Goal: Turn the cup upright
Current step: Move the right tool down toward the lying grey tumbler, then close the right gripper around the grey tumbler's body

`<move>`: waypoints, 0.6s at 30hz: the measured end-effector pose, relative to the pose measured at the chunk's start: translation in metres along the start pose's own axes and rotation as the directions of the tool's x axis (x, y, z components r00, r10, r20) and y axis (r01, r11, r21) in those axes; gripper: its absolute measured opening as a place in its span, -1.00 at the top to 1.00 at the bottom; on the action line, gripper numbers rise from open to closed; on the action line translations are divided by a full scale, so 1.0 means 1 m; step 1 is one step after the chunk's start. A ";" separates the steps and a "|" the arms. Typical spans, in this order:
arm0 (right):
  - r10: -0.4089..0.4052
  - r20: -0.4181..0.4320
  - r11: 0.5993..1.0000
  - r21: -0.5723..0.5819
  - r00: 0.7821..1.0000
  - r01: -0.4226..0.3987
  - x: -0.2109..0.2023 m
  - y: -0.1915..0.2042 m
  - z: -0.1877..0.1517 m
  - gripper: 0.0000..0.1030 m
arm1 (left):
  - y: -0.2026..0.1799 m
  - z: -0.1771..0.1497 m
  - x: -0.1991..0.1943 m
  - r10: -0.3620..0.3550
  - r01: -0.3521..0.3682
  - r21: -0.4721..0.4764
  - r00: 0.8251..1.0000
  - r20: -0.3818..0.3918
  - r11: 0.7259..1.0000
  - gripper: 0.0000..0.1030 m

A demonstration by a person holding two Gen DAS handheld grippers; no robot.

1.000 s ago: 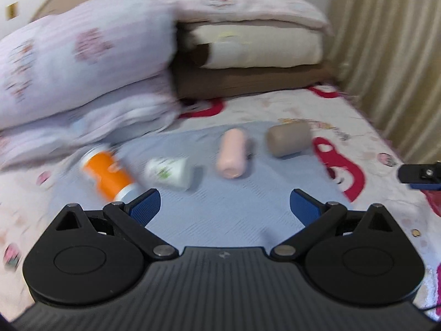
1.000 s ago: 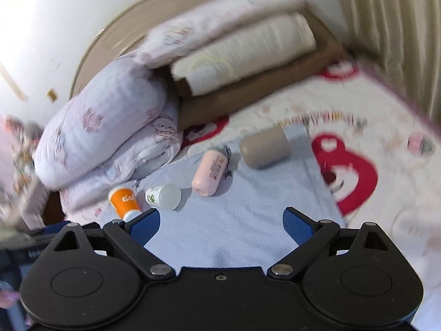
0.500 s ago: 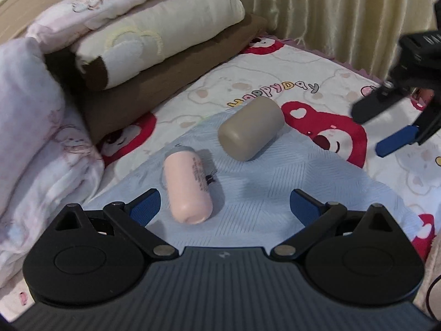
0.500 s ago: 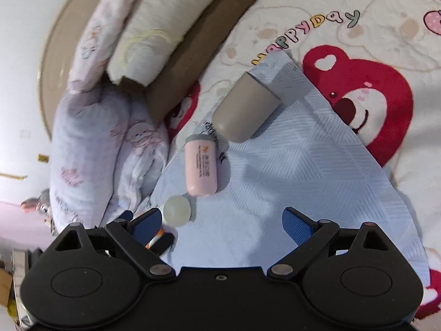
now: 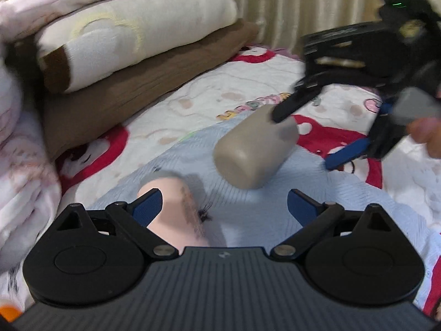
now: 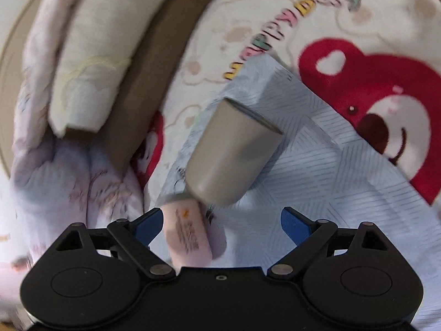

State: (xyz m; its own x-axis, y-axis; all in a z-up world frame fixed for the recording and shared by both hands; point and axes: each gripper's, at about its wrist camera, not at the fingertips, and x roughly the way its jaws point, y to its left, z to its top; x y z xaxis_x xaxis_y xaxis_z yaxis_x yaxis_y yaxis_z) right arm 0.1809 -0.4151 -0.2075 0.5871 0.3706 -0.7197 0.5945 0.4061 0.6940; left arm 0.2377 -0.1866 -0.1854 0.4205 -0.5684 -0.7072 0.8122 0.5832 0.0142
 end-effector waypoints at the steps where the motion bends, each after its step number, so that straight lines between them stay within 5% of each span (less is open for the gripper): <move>1: -0.001 0.000 1.000 0.011 1.000 0.001 0.006 -0.001 0.005 -0.86 | -0.002 0.003 0.002 -0.004 0.004 0.016 1.000 0.010 1.000 -0.90; 12: -0.012 0.002 0.996 0.085 1.000 0.012 0.038 -0.007 0.035 -0.86 | -0.014 0.045 0.046 -0.056 0.059 0.114 0.998 -0.024 0.992 -0.90; 18: 0.030 -0.023 0.985 0.170 0.999 -0.026 0.047 -0.016 0.052 -0.86 | -0.013 0.051 0.067 -0.118 0.122 0.090 0.992 -0.044 0.988 -0.78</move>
State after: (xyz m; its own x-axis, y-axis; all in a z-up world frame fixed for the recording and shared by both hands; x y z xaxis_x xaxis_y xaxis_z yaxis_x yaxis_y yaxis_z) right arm 0.2276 -0.4478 -0.2513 0.5919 0.4020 -0.6986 0.6638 0.2485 0.7054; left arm 0.2757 -0.2620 -0.1971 0.3031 -0.6070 -0.7346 0.8906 0.4548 -0.0083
